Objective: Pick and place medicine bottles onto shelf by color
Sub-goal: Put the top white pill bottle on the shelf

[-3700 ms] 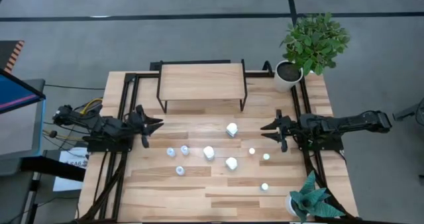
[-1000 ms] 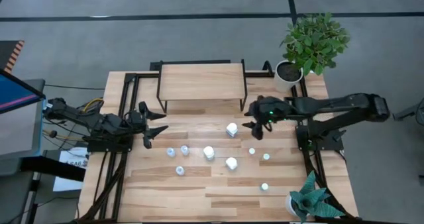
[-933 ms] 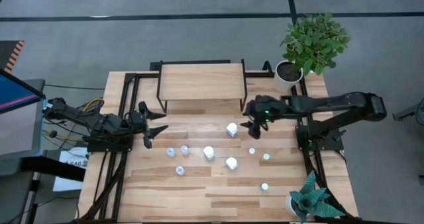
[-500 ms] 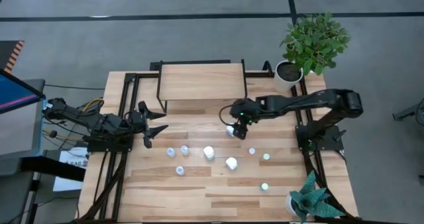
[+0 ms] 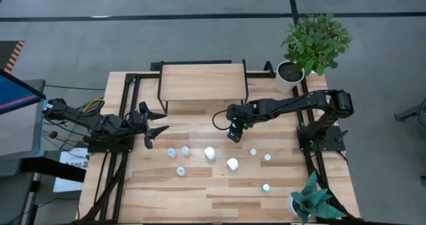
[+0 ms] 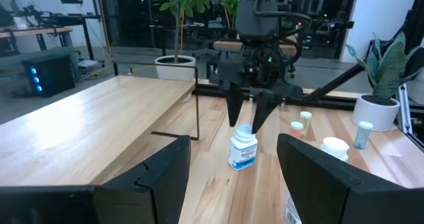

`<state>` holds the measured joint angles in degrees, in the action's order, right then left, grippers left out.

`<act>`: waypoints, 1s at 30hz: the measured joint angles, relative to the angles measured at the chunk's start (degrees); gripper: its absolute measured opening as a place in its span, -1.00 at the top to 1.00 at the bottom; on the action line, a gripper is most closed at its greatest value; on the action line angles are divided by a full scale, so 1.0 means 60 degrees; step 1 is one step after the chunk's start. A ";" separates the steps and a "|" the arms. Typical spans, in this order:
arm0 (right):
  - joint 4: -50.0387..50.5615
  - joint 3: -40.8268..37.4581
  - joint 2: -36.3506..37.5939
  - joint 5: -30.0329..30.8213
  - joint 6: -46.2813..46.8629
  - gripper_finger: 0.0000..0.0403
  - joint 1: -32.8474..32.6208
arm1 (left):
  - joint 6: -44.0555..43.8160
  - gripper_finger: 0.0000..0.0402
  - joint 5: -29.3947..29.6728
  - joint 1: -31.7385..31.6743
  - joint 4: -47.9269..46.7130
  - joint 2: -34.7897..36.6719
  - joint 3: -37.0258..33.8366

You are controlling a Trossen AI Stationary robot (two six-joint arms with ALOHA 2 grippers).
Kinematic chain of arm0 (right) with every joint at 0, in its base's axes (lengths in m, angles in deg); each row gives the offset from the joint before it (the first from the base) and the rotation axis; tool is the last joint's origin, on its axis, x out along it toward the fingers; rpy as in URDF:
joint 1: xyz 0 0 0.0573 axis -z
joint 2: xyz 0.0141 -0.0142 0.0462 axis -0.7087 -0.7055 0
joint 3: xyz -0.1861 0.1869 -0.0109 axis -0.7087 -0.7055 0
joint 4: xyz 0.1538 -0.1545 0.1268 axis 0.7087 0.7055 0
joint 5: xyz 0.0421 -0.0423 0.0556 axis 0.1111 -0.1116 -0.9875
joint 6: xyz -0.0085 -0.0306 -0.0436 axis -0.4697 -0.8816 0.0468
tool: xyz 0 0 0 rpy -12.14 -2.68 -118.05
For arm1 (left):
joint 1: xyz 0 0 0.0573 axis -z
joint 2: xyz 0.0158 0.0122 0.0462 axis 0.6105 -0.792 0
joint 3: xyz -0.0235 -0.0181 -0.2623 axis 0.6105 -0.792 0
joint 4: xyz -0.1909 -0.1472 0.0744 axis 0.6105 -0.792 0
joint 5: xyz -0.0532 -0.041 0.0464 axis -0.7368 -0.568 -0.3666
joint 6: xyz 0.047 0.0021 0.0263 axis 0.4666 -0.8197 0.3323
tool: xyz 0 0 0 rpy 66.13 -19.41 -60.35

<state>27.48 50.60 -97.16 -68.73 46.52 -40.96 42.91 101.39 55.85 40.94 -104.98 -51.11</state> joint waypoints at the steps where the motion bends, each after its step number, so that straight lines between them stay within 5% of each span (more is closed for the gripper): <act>1: -0.0028 -0.0003 -0.0035 -0.0012 -0.0001 -0.35 0.0004 | 0.0000 -0.07 0.0000 0.0000 0.0000 0.0000 0.0000; 30: -0.0183 -0.0022 0.0068 0.0025 -0.1372 -0.35 0.0087 | 0.0001 -0.07 -0.0006 0.0000 -0.0023 -0.0003 0.0000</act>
<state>26.38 50.47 -96.75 -68.58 38.28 -40.44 42.91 101.36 55.85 40.81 -104.99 -51.11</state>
